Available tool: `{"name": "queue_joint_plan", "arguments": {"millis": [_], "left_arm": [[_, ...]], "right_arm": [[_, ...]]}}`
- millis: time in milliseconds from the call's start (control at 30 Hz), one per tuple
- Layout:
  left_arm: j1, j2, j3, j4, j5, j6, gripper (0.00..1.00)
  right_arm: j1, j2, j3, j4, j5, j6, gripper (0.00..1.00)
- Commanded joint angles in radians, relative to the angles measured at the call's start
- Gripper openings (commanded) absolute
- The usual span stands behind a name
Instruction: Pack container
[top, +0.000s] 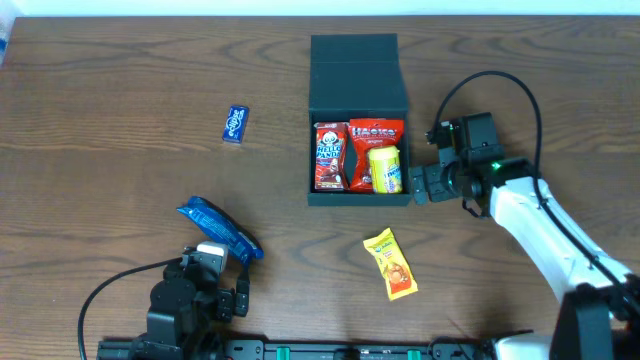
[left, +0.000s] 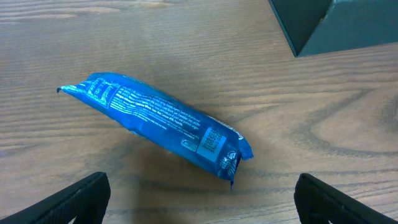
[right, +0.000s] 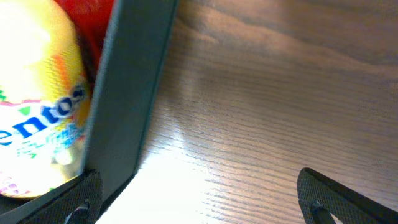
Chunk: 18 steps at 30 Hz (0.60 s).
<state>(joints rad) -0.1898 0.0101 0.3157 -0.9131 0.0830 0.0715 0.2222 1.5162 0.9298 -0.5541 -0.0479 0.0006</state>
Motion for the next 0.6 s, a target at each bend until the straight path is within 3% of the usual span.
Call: {"name": "queue_joint_plan", "arguments": {"millis": [0,267,567], "left_arm": [[0.007,-0.006,-0.041,-0.023,0.007,-0.004,0.95],[0.007,-0.006,-0.041,-0.023,0.007,-0.004,0.95],[0.007,-0.006,-0.041,-0.023,0.007,-0.004,0.95]], "right_arm": [[0.014,-0.133,0.014,-0.005,0.013,0.029,0.99],[0.109,-0.592,0.012,-0.198,0.130,0.084,0.99],[0.143,-0.918,-0.001,-0.365,0.260,0.141,0.99]]}}
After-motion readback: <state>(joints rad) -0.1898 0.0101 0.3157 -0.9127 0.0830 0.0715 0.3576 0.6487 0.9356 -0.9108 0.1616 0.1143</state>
